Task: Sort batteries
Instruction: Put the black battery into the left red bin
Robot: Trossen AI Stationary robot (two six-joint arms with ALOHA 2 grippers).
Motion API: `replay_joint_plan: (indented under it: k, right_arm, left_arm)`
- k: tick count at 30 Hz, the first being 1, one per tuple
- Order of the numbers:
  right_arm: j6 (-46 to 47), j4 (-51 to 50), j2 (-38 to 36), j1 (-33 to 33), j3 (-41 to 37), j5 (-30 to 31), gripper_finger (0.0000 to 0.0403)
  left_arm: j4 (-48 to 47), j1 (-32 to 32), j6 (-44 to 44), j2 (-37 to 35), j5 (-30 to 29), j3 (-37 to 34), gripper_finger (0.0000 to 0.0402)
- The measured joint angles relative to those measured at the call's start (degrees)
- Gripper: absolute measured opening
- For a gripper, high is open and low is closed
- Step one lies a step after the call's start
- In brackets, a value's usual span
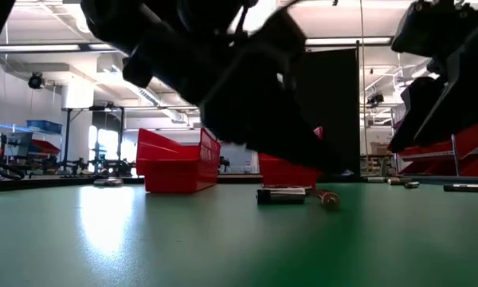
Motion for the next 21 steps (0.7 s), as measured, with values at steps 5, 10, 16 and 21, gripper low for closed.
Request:
replay_joint_plan:
  k: [5, 10, 16, 21]
  right_arm:
    - [0.39, 2.5, 2.41, 0.0, -0.13, -0.24, 0.0368]
    - [-0.73, 6.95, 2.77, 0.21, -0.13, -0.31, 0.0368]
    - [-1.42, 7.41, 2.7, 0.36, -0.13, -0.36, 0.0368]
    - [-1.79, 7.41, 2.68, 0.35, -0.13, -0.36, 0.0368]
  left_arm:
    - [-1.71, 0.33, 2.14, 2.96, -0.18, 2.64, 0.0286]
    - [-1.39, 0.65, 2.12, 4.31, 0.04, 3.48, 0.0297]
    - [-0.73, 0.88, 1.4, 4.42, 0.15, 2.6, 0.029]
    - [-0.82, 1.11, 1.64, 4.42, 0.48, 2.5, 0.0289]
